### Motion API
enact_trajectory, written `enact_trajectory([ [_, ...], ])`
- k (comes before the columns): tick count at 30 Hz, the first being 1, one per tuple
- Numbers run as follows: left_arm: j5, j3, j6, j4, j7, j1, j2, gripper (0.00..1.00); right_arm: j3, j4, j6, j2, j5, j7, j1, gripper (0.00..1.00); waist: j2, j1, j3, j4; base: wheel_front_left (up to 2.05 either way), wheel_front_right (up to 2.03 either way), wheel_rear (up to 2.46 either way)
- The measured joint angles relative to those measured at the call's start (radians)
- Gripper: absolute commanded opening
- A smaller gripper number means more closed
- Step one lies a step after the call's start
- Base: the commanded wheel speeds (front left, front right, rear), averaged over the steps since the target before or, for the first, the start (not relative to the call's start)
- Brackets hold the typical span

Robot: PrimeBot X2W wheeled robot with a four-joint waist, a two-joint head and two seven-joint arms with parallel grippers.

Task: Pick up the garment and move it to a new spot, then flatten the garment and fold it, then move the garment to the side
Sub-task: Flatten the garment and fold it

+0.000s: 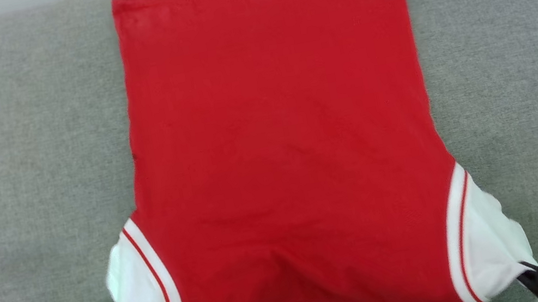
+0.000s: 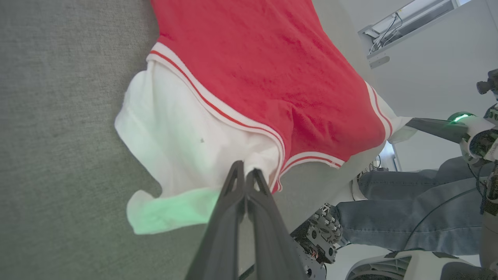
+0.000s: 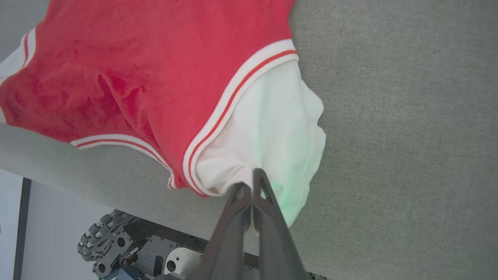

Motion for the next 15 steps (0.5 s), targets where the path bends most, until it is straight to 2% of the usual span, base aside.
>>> enact_trajectory([
  [4,0.018,0.030,0.000,-0.019,0.000,0.058,0.008,0.00,-0.043,-0.030,0.000,-0.004,0.024,0.000,0.034,0.00,0.0000,0.0000,-0.001,0.010,0.00,0.00,0.00],
  [7,0.058,0.024,0.000,0.002,0.000,0.090,0.001,0.00,-0.050,0.009,0.000,-0.045,0.006,-0.018,0.015,0.00,0.0000,0.0000,0.001,0.011,0.00,0.00,0.00],
  [15,0.121,-0.041,0.000,0.098,0.010,0.060,-0.110,0.00,0.037,0.204,0.000,-0.092,-0.049,-0.090,-0.062,0.00,0.0000,0.0000,0.025,0.012,0.00,0.00,0.00],
])
